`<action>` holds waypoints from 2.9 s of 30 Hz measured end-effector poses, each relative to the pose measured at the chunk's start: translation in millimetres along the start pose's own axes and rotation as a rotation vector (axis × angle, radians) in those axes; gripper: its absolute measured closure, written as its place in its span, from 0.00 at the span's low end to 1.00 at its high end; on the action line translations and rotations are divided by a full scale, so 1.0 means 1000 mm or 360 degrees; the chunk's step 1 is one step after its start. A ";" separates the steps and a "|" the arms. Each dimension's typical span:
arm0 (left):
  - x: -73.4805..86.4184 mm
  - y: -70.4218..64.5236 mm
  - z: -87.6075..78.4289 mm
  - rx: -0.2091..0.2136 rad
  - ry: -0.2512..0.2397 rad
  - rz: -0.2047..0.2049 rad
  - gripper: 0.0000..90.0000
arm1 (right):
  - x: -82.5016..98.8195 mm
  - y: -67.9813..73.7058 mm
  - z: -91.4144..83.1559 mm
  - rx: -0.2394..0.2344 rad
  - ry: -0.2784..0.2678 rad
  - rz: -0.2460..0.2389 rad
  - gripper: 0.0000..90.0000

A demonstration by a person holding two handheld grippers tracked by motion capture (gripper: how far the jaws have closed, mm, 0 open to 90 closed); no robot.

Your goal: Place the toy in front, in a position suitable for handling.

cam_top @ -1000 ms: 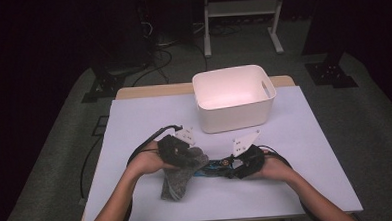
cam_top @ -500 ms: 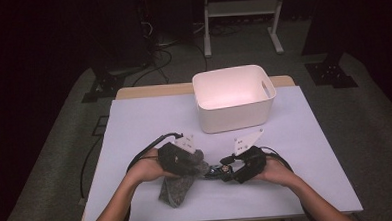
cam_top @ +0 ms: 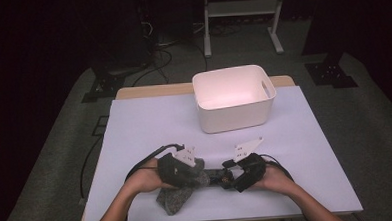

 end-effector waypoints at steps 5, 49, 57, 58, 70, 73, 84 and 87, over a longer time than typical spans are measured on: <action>0.002 -0.004 0.002 -0.0007 -0.0007 0.0001 0.85 | 0.001 0.004 0.002 0.0039 0.0007 -0.0029 0.25; -0.003 0.004 0.023 0.0061 -0.0015 -0.0029 0.84 | 0.017 0.012 0.016 0.0056 0.0117 -0.0243 0.25; -0.035 -0.003 0.034 0.0105 0.0006 0.0108 0.84 | 0.022 0.014 0.020 0.0082 0.0148 -0.0274 0.26; -0.033 -0.002 0.034 0.0110 -0.0005 0.0095 0.84 | 0.023 0.014 0.019 0.0082 0.0144 -0.0270 0.26; 0.014 0.008 0.014 0.0017 -0.0003 -0.0058 0.84 | 0.022 0.012 0.018 0.0057 0.0114 -0.0269 0.26; 0.028 0.011 0.010 -0.0032 0.0015 -0.0106 0.84 | 0.022 0.012 0.018 0.0047 0.0114 -0.0255 0.26; 0.019 0.010 0.012 -0.0012 -0.0039 -0.0072 0.84 | 0.020 0.011 0.020 0.0081 0.0136 -0.0278 0.26; 0.006 0.006 0.016 0.0005 -0.0032 -0.0007 0.84 | 0.021 0.011 0.020 0.0080 0.0133 -0.0277 0.26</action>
Point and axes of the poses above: each handheld gripper's, and its own axes: z roughly forward along the jaws, x roughly out of its underside, y roughly to its left, the point moved 5 cm from there along z, roughly forward along the jaws, and after that the axes turned 13 degrees about y, right-handed, at the moved point
